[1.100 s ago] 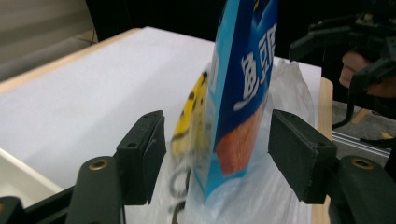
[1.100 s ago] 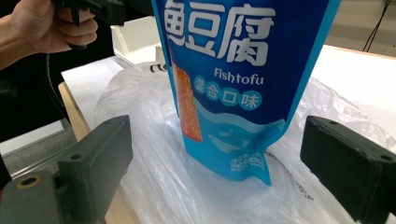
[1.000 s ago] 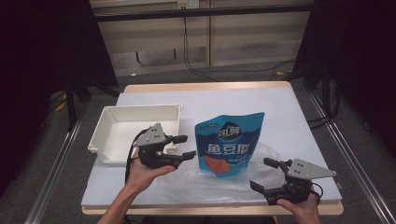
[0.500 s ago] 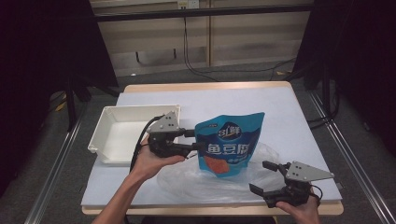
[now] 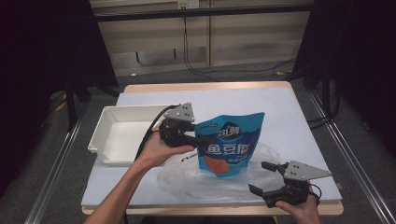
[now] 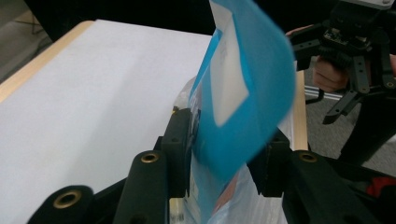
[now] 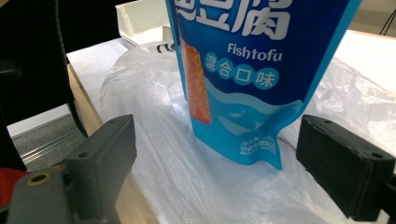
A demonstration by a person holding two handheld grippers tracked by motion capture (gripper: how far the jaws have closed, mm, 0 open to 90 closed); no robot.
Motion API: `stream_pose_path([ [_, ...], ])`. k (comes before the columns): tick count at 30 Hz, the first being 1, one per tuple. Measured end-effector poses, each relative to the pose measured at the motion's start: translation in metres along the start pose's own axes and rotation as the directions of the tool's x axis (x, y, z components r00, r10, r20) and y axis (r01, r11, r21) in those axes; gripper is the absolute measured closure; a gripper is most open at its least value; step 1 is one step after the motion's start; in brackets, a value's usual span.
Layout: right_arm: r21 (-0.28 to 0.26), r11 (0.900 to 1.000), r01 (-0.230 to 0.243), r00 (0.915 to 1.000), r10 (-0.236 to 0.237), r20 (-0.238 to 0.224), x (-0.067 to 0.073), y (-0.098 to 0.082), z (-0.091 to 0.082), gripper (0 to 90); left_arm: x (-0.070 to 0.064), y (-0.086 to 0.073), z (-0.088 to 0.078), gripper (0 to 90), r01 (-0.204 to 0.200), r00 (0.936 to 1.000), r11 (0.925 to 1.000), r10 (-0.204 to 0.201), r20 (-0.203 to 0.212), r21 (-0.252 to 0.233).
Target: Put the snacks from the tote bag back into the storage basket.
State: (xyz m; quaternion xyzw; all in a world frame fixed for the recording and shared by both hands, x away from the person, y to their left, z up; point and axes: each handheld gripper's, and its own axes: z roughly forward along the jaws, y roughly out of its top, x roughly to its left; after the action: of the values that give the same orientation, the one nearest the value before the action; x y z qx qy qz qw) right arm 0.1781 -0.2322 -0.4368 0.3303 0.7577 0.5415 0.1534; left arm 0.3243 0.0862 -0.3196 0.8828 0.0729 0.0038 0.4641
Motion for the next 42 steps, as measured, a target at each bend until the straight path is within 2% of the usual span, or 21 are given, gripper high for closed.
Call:
stream_pose_path([
  [1, 0.001, 1.0, -0.002, 1.0, 0.002, 0.001, 0.0, 0.0, 0.0, 11.7, 0.001, 0.001, 0.0, 61.9, 0.005, 0.9999, 1.0, -0.005, 0.011, 0.001],
  [6, 0.006, 1.0, -0.006, 1.0, 0.006, 0.007, -0.002, -0.001, 0.0, 11.7, 0.004, 0.002, 0.008, 67.2, 0.005, 1.0, 0.998, -0.005, -0.002, 0.063],
  [8, 0.008, 1.0, -0.004, 1.0, 0.004, 0.004, -0.002, -0.001, 0.0, 11.7, 0.005, 0.003, 0.011, 68.1, -0.007, 1.0, 0.9964, 0.007, -0.001, 0.084],
  [13, 0.016, 1.0, -0.006, 1.0, 0.006, 0.004, -0.002, -0.001, 0.001, 11.8, 0.008, 0.006, 0.015, 69.6, -0.009, 1.0, 0.9937, 0.009, 0.0, 0.112],
  [17, 0.021, 1.0, -0.003, 1.0, 0.003, 0.0, -0.001, -0.001, 0.002, 11.8, 0.007, 0.009, 0.019, 68.4, -0.012, 0.9999, 0.9932, 0.011, 0.003, 0.116],
  [19, 0.023, 1.0, -0.005, 1.0, 0.005, -0.005, -0.001, -0.001, 0.003, 11.8, 0.008, 0.009, 0.02, 66.9, -0.024, 0.9996, 0.9922, 0.021, 0.019, 0.122],
  [20, 0.026, 1.0, -0.003, 1.0, 0.003, -0.003, -0.001, -0.001, 0.003, 11.7, 0.007, 0.009, 0.021, 67.0, -0.016, 0.9998, 0.9921, 0.014, 0.015, 0.125],
  [22, 0.027, 1.0, -0.005, 1.0, 0.005, 0.0, -0.001, -0.001, 0.003, 11.8, 0.008, 0.01, 0.022, 70.9, -0.028, 0.9995, 0.9895, 0.026, 0.017, 0.142],
  [26, 0.028, 1.0, -0.007, 1.0, 0.007, 0.0, -0.002, -0.002, 0.003, 11.8, 0.008, 0.01, 0.023, 77.0, -0.023, 0.9993, 0.9894, 0.019, 0.032, 0.143],
  [31, 0.03, 1.0, -0.004, 1.0, 0.004, -0.004, -0.002, -0.002, 0.004, 11.8, 0.009, 0.01, 0.024, 73.7, -0.016, 0.9991, 0.9896, 0.01, 0.042, 0.143],
  [35, 0.035, 0.999, -0.001, 1.0, 0.001, -0.007, -0.001, -0.001, 0.005, 11.8, 0.011, 0.01, 0.024, 79.6, -0.017, 0.9988, 0.9885, 0.01, 0.047, 0.15],
  [38, 0.037, 0.999, -0.003, 1.0, 0.003, -0.005, -0.001, -0.001, 0.005, 11.8, 0.012, 0.01, 0.025, 82.2, -0.004, 0.9987, 0.9888, -0.004, 0.051, 0.149],
  [42, 0.036, 0.999, -0.005, 1.0, 0.005, -0.001, -0.002, -0.002, 0.005, 11.8, 0.01, 0.012, 0.027, 86.3, -0.028, 0.9983, 0.9859, 0.019, 0.055, 0.165],
])
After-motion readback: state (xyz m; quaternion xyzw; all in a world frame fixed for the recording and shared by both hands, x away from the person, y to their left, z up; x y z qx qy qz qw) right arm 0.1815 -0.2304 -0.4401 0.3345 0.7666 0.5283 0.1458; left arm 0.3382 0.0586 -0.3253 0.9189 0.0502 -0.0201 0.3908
